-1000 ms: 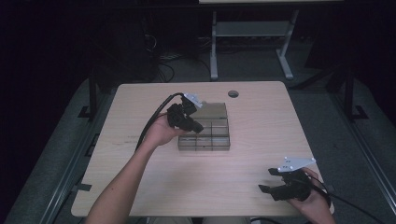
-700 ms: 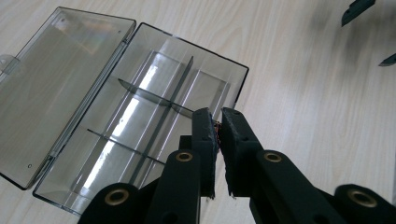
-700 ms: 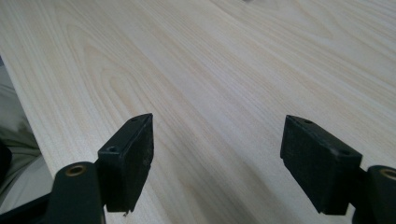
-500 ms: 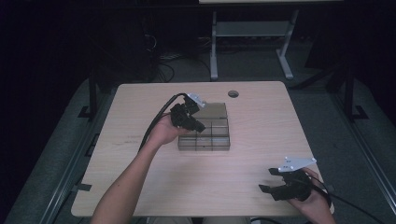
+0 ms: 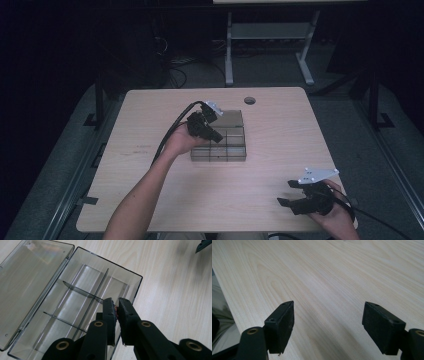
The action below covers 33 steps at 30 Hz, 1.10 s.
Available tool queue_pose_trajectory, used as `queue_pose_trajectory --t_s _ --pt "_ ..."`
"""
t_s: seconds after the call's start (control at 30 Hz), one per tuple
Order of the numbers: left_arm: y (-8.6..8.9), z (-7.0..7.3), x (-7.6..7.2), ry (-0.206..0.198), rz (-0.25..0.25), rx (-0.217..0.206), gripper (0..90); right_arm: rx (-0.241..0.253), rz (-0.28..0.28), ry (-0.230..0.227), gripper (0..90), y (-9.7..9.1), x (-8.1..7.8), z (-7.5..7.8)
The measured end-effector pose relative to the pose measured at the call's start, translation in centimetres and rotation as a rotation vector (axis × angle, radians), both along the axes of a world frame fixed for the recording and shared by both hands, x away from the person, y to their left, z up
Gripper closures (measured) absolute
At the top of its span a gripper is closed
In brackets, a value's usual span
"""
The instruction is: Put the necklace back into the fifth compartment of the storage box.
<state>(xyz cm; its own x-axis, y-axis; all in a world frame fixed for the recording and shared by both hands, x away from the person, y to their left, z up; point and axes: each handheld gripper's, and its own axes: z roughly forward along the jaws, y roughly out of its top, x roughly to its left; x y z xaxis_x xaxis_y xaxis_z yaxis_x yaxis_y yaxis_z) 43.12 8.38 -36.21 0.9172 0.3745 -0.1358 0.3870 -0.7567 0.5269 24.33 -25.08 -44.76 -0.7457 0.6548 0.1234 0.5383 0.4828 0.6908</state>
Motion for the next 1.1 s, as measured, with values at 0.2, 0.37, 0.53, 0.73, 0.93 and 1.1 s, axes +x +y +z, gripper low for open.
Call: queue_pose_trajectory --t_s 0.2,0.37,0.53,0.73,0.93,1.1 --pt "-0.3 -0.7 0.3 0.008 0.01 0.001 83.7 0.001 -0.003 0.002 25.5 0.0 0.1 0.0" --pt "-0.5 -1.1 0.4 0.011 0.008 0.004 83.7 0.003 -0.002 0.004 25.4 0.0 0.1 0.0" --pt "-0.7 -1.6 0.6 0.021 0.008 0.003 83.7 0.003 0.0 0.0 25.4 0.0 0.1 0.0" --pt "-0.5 -2.3 0.8 0.041 0.019 0.003 83.7 0.003 -0.001 -0.001 25.5 0.0 0.1 0.0" --pt "-0.5 -2.7 0.9 0.048 0.03 -0.001 83.7 0.001 0.002 -0.004 25.5 0.0 0.1 0.0" --pt "-0.6 -2.9 1.0 0.052 0.029 0.002 83.6 0.002 0.001 -0.004 25.5 0.0 0.1 0.0"
